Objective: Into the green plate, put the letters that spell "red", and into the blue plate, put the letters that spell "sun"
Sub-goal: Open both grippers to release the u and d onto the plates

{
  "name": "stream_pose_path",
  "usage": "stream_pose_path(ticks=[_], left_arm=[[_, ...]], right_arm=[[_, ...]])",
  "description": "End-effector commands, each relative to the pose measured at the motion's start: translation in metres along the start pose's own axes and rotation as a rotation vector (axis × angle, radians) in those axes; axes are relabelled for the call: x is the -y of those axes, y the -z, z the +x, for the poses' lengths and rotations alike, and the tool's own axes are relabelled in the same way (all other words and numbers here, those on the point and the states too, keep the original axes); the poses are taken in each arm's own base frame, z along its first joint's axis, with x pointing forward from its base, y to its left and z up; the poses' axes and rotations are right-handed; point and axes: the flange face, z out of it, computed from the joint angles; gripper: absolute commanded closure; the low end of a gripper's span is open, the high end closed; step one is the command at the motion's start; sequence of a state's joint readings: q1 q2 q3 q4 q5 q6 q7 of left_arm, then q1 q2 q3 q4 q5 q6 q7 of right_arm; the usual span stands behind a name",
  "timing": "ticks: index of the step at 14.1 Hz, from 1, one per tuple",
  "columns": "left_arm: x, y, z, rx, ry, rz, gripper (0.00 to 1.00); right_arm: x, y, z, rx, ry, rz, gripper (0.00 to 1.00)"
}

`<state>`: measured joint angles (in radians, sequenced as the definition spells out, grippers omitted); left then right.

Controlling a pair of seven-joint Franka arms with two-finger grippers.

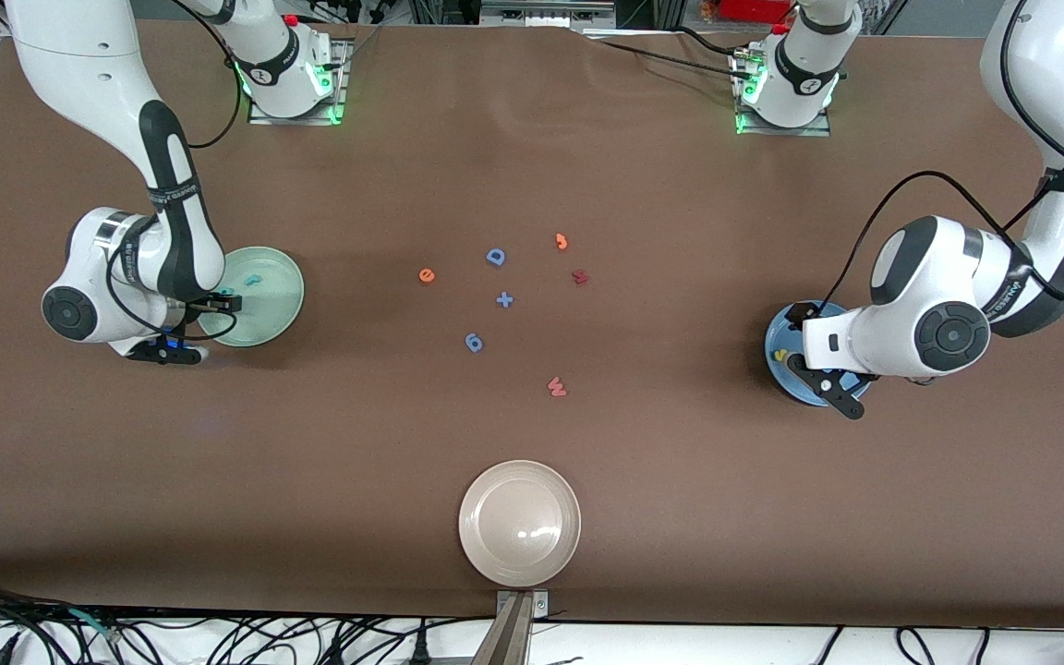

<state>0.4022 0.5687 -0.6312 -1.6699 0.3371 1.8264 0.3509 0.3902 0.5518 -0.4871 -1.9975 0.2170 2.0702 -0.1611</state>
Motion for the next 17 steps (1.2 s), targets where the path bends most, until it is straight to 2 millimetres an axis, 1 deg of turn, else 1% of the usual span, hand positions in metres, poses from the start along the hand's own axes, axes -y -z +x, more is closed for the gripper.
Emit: stream_pose_path(ticks=[1,4,6,8,10,12,13,15,16,17], left_arm=[[-0.001,0.022,0.003,-0.025,0.030,0.003,0.00],[-0.001,0.022,0.003,-0.025,0.030,0.003,0.00],[-0.002,0.022,0.004,-0.024,0.027,0.005,0.00],[-0.002,0.022,0.004,-0.025,0.026,0.008,0.00],[-0.004,0.025,0.007,-0.028,0.023,0.017,0.00],[0.003,0.038,0.006,-0.050,0.036,0.026,0.00],[0.006,0.048,0.005,-0.067,0.044,0.034,0.00],[0.005,0.074,0.000,-0.080,0.064,0.045,0.00],[0.005,0.091,-0.005,-0.079,0.084,0.050,0.00],[0.002,0.106,-0.008,-0.070,0.100,0.054,0.00]], right_arm=[[0.027,0.028,-0.010,0.016,-0.018,0.034,0.02],[0.074,0.063,-0.027,0.036,-0.083,0.037,0.02],[0.112,0.085,-0.040,0.054,-0.132,0.028,0.02],[0.148,0.094,-0.051,0.049,-0.197,0.014,0.02],[0.193,0.092,-0.063,0.054,-0.257,0.047,0.02],[0.234,0.086,-0.074,0.051,-0.322,0.073,0.02],[0.255,0.083,-0.078,0.024,-0.347,0.074,0.02],[0.283,0.071,-0.083,-0.017,-0.384,0.062,0.02],[0.298,0.064,-0.086,-0.028,-0.399,0.067,0.02],[0.312,0.052,-0.088,-0.031,-0.417,0.075,0.02]])
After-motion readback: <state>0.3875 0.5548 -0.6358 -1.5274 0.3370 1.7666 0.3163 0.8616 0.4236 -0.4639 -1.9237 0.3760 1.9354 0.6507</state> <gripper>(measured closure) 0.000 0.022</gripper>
